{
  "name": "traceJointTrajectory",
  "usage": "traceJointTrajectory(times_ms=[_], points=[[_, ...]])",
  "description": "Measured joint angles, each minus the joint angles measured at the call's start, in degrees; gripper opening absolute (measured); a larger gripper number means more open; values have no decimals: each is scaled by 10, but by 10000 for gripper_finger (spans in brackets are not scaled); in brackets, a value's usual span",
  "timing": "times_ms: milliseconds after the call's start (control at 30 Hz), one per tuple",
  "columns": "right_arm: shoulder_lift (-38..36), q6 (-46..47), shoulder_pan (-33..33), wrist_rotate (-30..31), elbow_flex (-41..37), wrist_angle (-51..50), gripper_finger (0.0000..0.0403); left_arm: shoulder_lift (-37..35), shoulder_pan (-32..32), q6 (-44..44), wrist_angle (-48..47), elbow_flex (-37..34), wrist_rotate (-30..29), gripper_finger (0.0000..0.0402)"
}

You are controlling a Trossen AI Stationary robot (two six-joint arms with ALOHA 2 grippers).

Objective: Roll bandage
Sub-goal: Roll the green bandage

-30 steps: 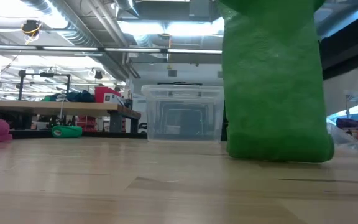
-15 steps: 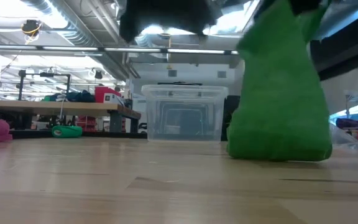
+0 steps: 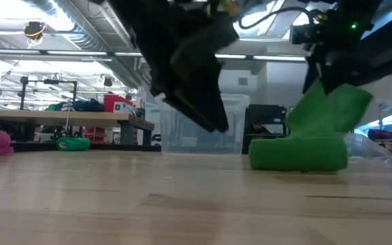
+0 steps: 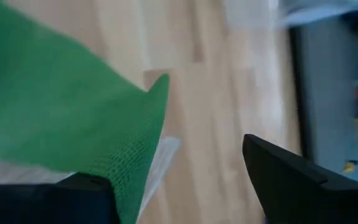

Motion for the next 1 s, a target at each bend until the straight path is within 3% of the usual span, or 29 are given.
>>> traceJointTrajectory(times_ms=[167,333,400,600,800,1000], points=[[0,21,2,-69,14,-35,266,32,14,21,31,0,2,138],[0,50,2,-195,25,-77,266,58,21,26,67,0,2,136],[0,60,4,-216,25,-96,266,66,22,26,76,0,2,136],[0,83,38,-174,24,-107,266,77,22,25,98,0,2,136],[0,101,171,-169,23,-43,266,78,17,30,105,0,7,136],[0,64,317,27,-36,145,266,78,18,44,114,0,9,136]])
